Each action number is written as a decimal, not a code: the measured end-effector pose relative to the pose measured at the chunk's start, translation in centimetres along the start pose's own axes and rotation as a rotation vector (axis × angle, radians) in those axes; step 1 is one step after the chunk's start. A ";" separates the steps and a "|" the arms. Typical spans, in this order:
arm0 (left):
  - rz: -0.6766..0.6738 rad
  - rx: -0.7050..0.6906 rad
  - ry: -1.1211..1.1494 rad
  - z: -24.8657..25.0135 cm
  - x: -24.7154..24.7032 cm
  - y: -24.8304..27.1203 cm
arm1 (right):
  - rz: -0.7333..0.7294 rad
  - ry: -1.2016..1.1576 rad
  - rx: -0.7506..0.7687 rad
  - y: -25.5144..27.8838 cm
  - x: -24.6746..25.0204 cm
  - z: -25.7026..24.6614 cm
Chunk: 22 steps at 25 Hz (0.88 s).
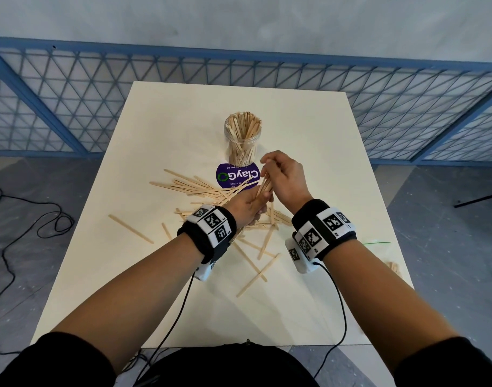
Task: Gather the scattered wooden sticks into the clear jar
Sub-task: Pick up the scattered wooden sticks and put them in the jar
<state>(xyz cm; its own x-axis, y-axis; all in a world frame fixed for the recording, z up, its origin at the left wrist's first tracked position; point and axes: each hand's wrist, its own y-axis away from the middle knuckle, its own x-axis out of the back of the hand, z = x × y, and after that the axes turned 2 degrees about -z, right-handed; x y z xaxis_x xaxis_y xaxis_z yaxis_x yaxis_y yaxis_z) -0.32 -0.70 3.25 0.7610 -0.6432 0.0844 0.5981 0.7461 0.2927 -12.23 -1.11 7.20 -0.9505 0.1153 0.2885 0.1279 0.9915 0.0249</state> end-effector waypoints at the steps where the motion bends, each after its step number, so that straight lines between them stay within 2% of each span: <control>1: 0.005 0.008 0.002 -0.1 -0.1 0.0 | -0.024 0.043 0.005 -0.1 0.1 0.2; 4: 0.045 0.039 0.050 0.0 -0.6 -0.2 | -0.075 0.098 0.031 -0.4 0.3 0.6; 7: 0.341 0.093 0.276 0.8 0.0 -0.9 | 0.047 0.078 0.023 0.1 0.1 1.5; 8: 0.432 0.087 0.377 1.2 0.7 -1.1 | 0.037 0.078 -0.020 0.5 -0.1 1.9; 9: 0.496 0.073 0.459 1.6 1.5 -1.3 | -0.030 0.073 -0.076 1.0 -0.4 2.4; 11: 0.583 0.038 0.612 2.5 3.0 -1.9 | -0.279 0.097 -0.202 2.1 -1.1 3.6; 13: 0.657 -0.002 0.744 3.1 4.1 -2.6 | -0.474 0.159 -0.258 2.9 -1.8 4.4; 15: 0.672 -0.028 0.840 3.5 4.5 -3.0 | -0.457 0.176 -0.252 3.0 -2.3 4.5; 18: 0.559 0.058 0.869 3.3 3.8 -3.3 | -0.367 0.234 -0.193 2.0 -2.6 4.6; 20: 0.492 0.101 0.810 3.1 3.3 -3.7 | -0.398 0.293 -0.187 1.2 -2.4 4.2; 22: 0.497 0.086 0.758 3.4 3.4 -4.3 | -0.447 0.336 -0.227 0.3 -1.8 3.6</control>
<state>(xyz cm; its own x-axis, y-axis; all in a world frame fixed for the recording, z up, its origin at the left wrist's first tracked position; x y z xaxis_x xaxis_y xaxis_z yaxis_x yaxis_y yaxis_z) -1.13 -6.65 5.48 0.9056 0.0574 -0.4203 0.1593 0.8722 0.4625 -11.55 -0.80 3.26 -0.7891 -0.3715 0.4892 -0.1706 0.8976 0.4064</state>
